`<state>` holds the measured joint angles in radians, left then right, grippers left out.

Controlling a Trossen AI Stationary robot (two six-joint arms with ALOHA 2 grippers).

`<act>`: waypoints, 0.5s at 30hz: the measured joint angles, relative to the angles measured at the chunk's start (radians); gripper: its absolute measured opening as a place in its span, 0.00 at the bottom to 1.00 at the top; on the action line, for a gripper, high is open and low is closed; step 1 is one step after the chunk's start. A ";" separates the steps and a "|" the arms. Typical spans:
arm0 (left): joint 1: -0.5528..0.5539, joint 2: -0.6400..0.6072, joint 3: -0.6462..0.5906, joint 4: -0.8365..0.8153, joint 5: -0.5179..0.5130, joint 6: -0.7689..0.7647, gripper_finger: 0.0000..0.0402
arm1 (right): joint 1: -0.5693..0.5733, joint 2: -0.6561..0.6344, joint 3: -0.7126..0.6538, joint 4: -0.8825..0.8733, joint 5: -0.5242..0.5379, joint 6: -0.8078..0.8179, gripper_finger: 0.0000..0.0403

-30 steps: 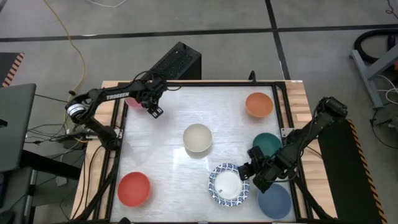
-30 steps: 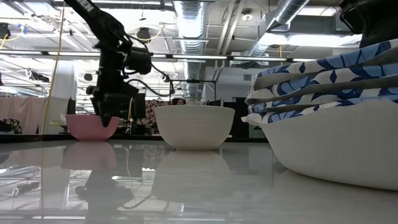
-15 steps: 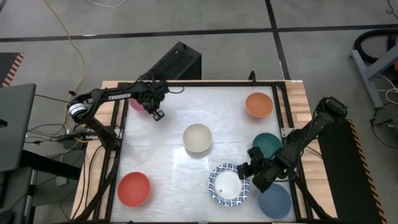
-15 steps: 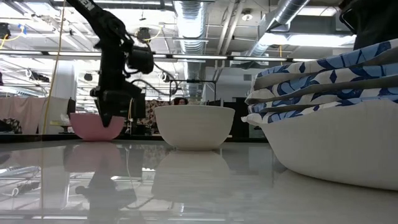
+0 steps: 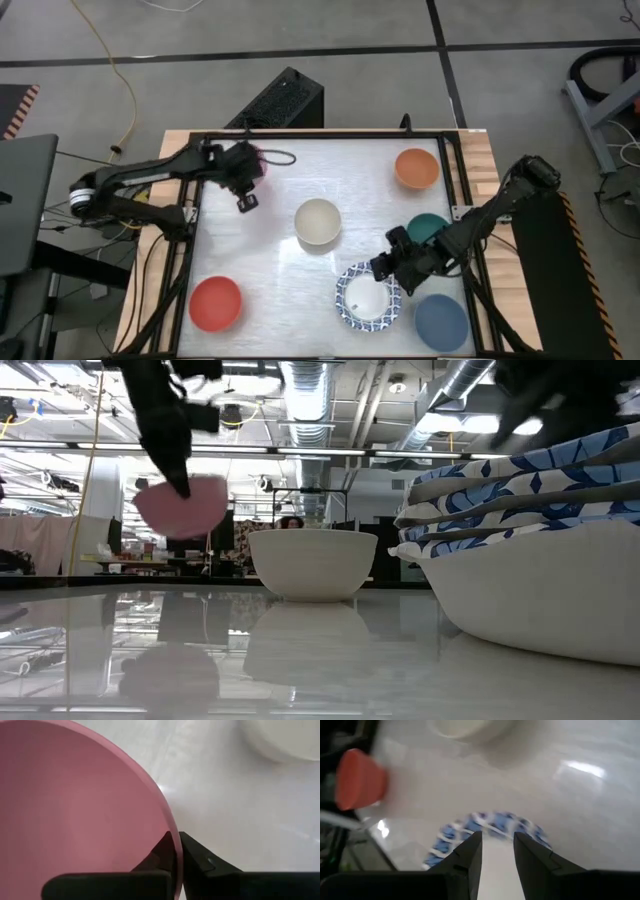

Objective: Nest bowls inside each other
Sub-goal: Stack the pink bowl on top of the white patterned bowl

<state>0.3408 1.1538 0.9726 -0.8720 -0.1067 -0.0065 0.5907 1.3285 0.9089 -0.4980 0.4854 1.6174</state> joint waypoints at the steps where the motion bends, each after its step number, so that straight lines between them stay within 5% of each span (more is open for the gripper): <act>1: -0.030 -0.022 0.000 0.000 -0.011 0.003 0.00 | -0.020 -0.001 0.000 0.040 -0.008 -0.059 0.33; 9: -0.261 -0.126 0.000 0.047 -0.045 0.129 0.00 | -0.200 -0.008 0.023 0.233 -0.115 -0.436 0.33; 15: -0.419 -0.116 0.000 0.063 -0.205 0.280 0.00 | -0.338 -0.009 0.093 0.237 -0.174 -0.567 0.33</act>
<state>-0.0778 1.0379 0.9726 -0.8091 -0.3117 0.2737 0.2530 1.3193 1.0014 -0.2611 0.3115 1.0508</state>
